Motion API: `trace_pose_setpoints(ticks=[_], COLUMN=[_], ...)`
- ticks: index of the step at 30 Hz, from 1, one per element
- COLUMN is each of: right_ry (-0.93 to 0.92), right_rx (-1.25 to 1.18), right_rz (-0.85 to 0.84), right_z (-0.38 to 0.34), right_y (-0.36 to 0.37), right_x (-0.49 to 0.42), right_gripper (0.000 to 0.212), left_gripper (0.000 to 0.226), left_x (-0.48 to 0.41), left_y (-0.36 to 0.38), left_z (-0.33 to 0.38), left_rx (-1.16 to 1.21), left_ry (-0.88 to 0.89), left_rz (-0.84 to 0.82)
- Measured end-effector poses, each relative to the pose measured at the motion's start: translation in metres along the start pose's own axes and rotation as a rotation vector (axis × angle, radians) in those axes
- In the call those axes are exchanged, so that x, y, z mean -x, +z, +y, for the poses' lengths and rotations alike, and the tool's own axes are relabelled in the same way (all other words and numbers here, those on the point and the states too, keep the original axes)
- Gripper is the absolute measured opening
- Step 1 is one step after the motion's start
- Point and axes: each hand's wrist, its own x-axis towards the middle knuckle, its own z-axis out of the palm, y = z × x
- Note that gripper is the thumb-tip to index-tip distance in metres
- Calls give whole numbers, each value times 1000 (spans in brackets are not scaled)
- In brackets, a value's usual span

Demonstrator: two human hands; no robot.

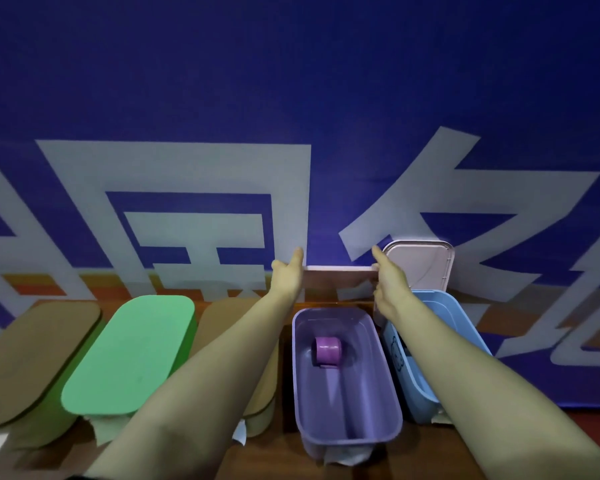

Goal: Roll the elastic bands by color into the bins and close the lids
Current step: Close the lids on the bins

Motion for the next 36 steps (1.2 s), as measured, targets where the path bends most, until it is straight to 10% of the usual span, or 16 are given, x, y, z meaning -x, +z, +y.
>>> trace_pose_setpoints(ticks=[8,18,36], right_ry=[-89,-138,-226], right_rx=[188,724,958], right_rz=[-65,-243,-227], right_z=[33,77,112], right_y=[-29,-86,-107], right_x=[52,90,136], right_gripper=[35,72,72], left_gripper=[49,65,73], left_x=[39,75,104], left_y=[-19,-17,-17], left_z=[-49,-110,-171], left_rx=[-34,-243,-474], left_ry=[25,24,177], left_rz=[41,-98,-96])
